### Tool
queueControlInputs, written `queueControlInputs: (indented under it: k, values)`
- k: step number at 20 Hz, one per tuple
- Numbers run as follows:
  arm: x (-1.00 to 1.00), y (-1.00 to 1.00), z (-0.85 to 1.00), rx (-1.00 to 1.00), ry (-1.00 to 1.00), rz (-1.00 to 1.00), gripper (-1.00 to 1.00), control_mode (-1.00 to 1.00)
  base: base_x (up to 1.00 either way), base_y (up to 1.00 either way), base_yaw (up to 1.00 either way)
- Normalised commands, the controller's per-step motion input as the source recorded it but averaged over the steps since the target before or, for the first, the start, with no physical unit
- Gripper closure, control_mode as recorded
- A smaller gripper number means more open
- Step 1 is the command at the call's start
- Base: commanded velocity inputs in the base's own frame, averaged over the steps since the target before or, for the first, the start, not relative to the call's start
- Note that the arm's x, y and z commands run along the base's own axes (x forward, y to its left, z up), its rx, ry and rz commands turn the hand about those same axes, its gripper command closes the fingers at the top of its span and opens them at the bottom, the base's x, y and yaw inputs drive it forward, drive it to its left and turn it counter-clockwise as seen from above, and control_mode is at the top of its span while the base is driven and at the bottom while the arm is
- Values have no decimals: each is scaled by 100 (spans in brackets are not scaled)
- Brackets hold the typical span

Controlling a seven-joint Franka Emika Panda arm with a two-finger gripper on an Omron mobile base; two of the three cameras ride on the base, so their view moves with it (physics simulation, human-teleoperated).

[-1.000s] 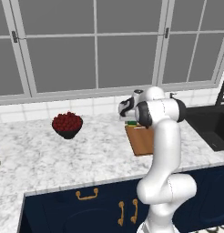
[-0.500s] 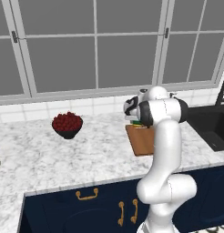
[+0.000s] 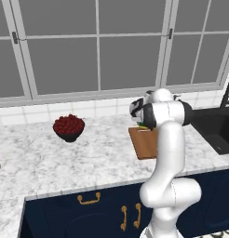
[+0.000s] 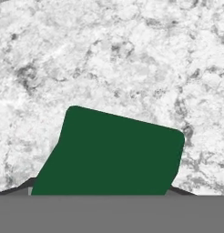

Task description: Pick up the sponge from the counter and clean the cutting board by briefly scrubbing or pressing down on the cutting board. Once finished, release the sponge.

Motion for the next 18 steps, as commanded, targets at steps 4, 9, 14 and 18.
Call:
queueControlInputs:
  k: [4, 9, 14, 18]
  values:
    - [0, -56, -49, 0, -2, -4, 100, -100, 0, 0, 0]
    - [-2, -57, -27, 0, -1, -2, 100, -100, 0, 0, 0]
    - [-33, -43, -33, -1, -6, 0, 100, -100, 0, 0, 0]
    - [-59, -40, -45, -1, -10, 0, 100, -100, 0, 0, 0]
